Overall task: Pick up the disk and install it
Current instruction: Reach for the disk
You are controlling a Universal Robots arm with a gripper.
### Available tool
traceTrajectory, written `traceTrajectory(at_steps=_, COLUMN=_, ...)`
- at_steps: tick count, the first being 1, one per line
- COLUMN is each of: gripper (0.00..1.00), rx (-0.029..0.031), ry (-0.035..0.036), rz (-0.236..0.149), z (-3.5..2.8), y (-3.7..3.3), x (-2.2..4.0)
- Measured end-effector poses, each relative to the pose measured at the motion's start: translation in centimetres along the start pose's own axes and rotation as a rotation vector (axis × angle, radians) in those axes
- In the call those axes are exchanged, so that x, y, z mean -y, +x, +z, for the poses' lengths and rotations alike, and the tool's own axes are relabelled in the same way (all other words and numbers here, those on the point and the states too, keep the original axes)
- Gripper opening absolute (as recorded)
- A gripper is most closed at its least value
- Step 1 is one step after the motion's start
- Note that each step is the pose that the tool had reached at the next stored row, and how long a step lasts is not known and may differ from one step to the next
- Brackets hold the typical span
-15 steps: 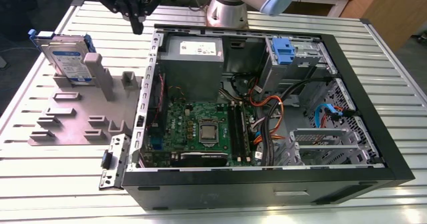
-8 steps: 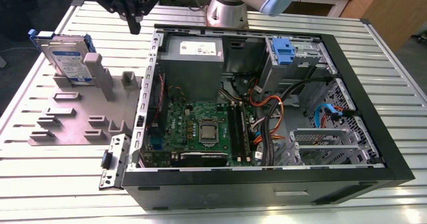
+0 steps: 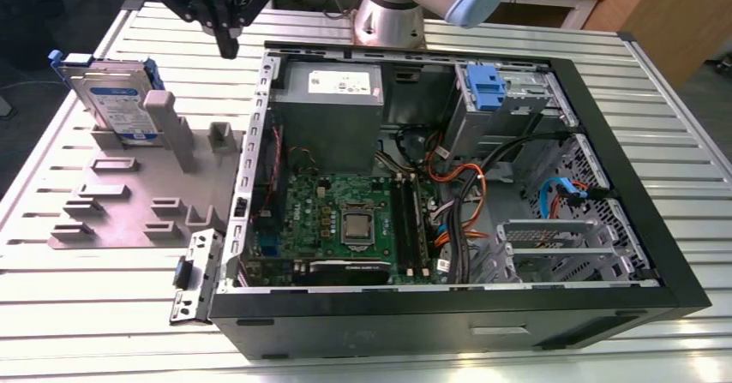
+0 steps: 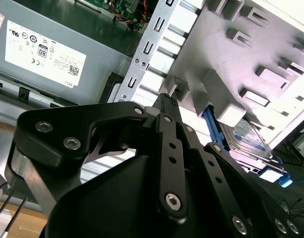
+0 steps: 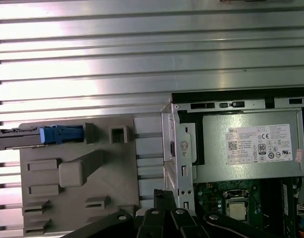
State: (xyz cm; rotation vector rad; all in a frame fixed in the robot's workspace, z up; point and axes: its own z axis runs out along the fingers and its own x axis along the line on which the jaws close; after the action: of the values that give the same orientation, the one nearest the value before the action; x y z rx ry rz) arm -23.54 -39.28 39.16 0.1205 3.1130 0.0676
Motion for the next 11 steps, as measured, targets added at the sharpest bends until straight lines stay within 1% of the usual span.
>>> traceTrajectory(at_steps=11, gripper=0.11, rx=0.0000, ry=0.0000, rz=0.000, z=0.00, y=0.26, x=0.02)
